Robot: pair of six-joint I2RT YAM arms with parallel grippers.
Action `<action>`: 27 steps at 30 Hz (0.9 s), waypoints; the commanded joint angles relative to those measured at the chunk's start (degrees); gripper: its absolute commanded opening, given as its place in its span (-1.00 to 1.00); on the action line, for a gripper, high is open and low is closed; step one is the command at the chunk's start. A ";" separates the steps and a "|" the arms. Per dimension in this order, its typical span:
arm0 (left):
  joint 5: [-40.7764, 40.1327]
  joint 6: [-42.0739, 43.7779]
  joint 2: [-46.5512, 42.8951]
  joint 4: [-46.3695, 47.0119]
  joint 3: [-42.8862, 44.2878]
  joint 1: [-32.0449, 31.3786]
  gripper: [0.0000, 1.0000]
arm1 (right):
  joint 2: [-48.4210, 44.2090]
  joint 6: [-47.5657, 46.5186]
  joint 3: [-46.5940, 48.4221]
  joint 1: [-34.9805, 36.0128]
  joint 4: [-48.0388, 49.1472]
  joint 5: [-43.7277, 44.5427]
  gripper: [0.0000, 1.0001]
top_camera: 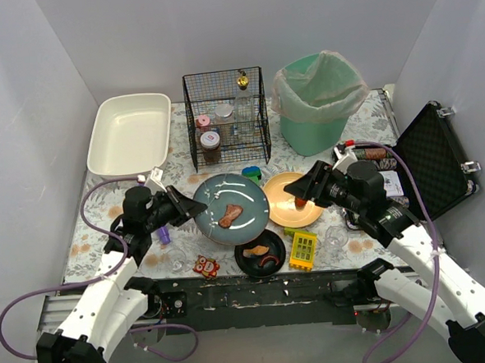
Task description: Clear the kitchen counter
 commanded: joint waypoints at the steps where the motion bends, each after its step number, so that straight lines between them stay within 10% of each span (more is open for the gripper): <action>1: 4.77 -1.05 -1.35 3.89 5.38 4.72 -1.00 | -3.79 -3.20 2.11 -0.44 -4.90 6.89 0.42; 27: 3.98 -1.13 3.22 4.76 9.60 27.75 -1.00 | -2.22 -5.04 1.40 -0.44 -7.72 2.07 0.31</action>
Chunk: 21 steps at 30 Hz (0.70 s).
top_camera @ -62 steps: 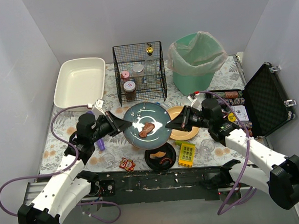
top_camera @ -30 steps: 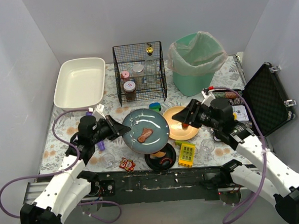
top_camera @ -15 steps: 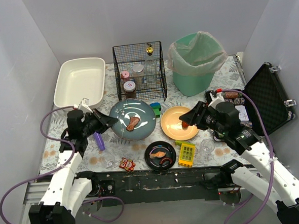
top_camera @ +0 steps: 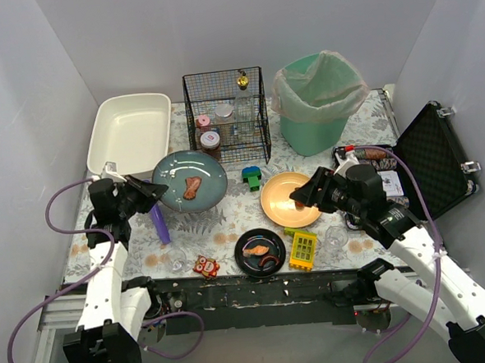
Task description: Clear the kitchen counter
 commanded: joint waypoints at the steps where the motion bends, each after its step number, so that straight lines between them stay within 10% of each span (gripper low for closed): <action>1: 3.30 -4.00 -0.38 8.41 4.29 3.63 -1.00 | 0.61 -1.30 1.25 -0.18 0.65 -2.57 0.31; 21: 1.28 -8.66 14.99 21.24 13.43 12.68 -1.00 | 3.07 -0.51 -3.32 -0.18 5.22 -9.34 0.22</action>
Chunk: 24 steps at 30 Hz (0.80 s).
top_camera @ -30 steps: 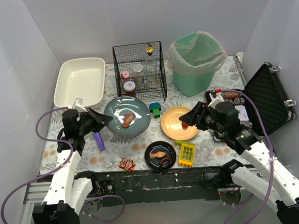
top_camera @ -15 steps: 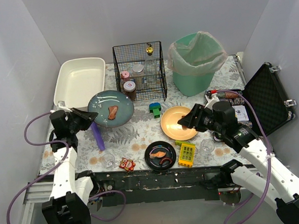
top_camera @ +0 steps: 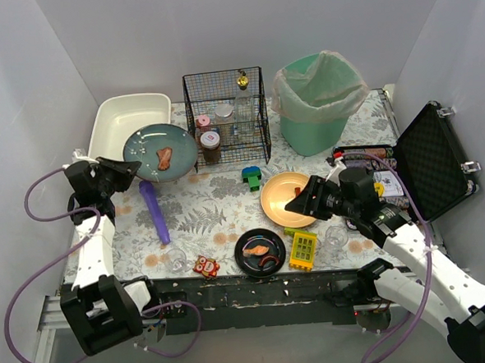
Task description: Clear the kitchen counter
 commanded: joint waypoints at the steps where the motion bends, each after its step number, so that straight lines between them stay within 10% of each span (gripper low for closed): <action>1: 2.11 -4.61 3.48 12.37 6.33 2.24 -1.00 | 0.88 -0.82 0.52 -0.18 3.87 -1.58 0.22; 24: 2.02 -5.49 27.05 22.84 20.66 6.20 -1.00 | 2.90 -1.79 -0.18 -0.36 5.63 -2.02 0.19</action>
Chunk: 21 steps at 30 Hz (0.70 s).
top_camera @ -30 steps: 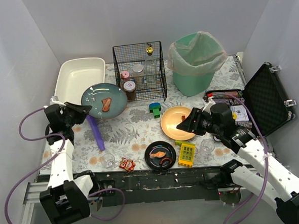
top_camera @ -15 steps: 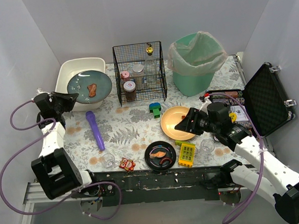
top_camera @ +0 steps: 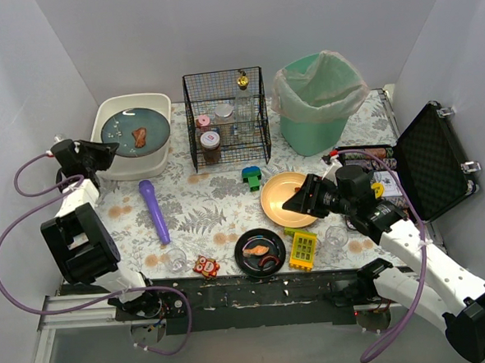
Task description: Clear the kitchen counter
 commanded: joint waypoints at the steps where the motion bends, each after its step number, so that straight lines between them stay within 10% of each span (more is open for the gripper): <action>1: 4.97 -2.63 -2.57 8.96 5.12 0.19 -1.00 | -0.55 -0.56 -0.16 -0.29 2.06 -0.30 0.19; 21: 3.41 -4.31 -18.65 -15.03 19.78 -9.37 -1.00 | -4.50 -0.39 -1.21 -0.29 -3.30 3.13 0.10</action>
